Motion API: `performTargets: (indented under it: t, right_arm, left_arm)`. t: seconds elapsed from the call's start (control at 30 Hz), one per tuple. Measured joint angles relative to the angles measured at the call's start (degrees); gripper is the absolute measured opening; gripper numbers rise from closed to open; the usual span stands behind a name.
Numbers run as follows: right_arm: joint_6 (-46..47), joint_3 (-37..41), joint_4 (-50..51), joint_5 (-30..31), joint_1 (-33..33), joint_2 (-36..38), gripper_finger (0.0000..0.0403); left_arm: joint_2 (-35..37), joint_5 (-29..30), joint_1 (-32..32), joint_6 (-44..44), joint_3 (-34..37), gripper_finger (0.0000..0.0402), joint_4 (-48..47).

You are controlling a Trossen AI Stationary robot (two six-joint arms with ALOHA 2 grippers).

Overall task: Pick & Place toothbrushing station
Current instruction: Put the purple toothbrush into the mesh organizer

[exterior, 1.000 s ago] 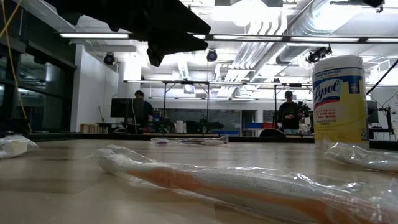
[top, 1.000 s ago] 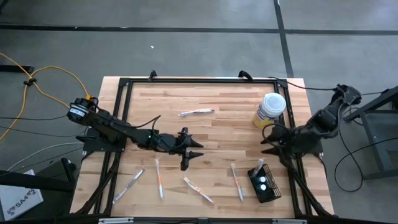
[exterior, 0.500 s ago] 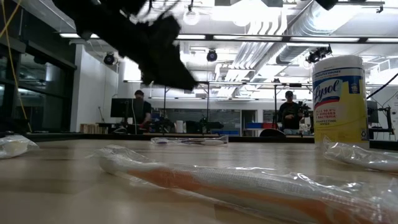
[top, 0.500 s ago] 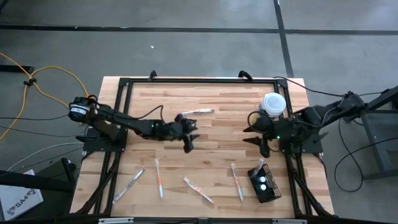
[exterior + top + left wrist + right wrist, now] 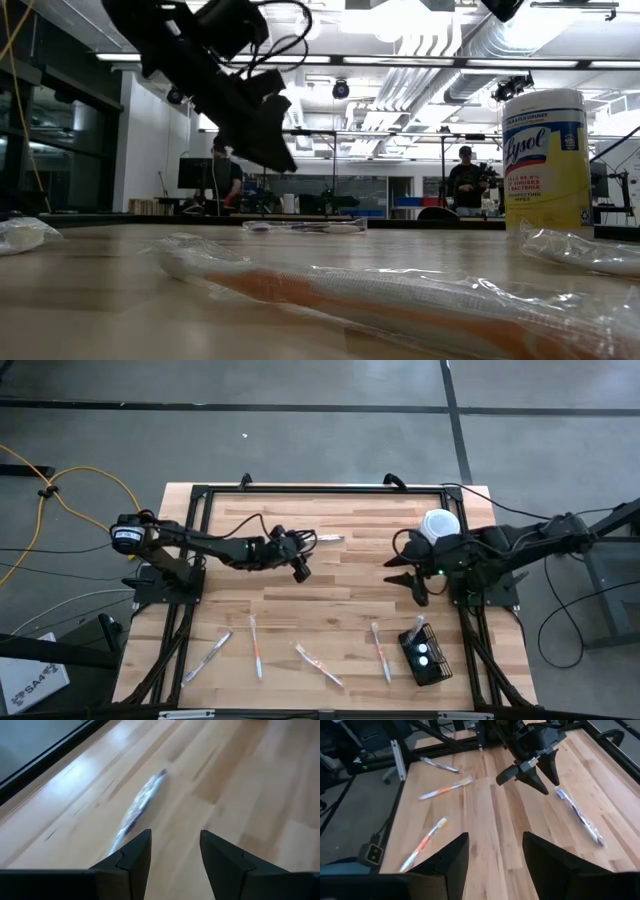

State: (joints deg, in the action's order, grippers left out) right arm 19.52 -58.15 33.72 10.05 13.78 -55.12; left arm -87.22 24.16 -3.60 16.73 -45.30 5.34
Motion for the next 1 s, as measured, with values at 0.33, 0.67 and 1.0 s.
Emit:
performTargets:
  t: [0.33,0.67,1.0]
  right_arm:
    - [-4.8,0.0,-6.3,-4.1,-2.7,-6.0,0.0176]
    - [-6.5,0.0,-9.0,-9.0,-5.7,-8.2,0.0176]
    - [-6.4,0.0,-9.1,-11.4,-5.7,-7.8,0.0176]
  left_arm:
    - [0.0,-4.7,-2.9,-0.2,0.0,0.0163,-4.4]
    - [-0.7,-10.1,-5.8,-0.2,-0.1,0.0163,1.7]
    - [-8.3,-12.0,-8.0,-8.5,-0.1,0.0163,13.8]
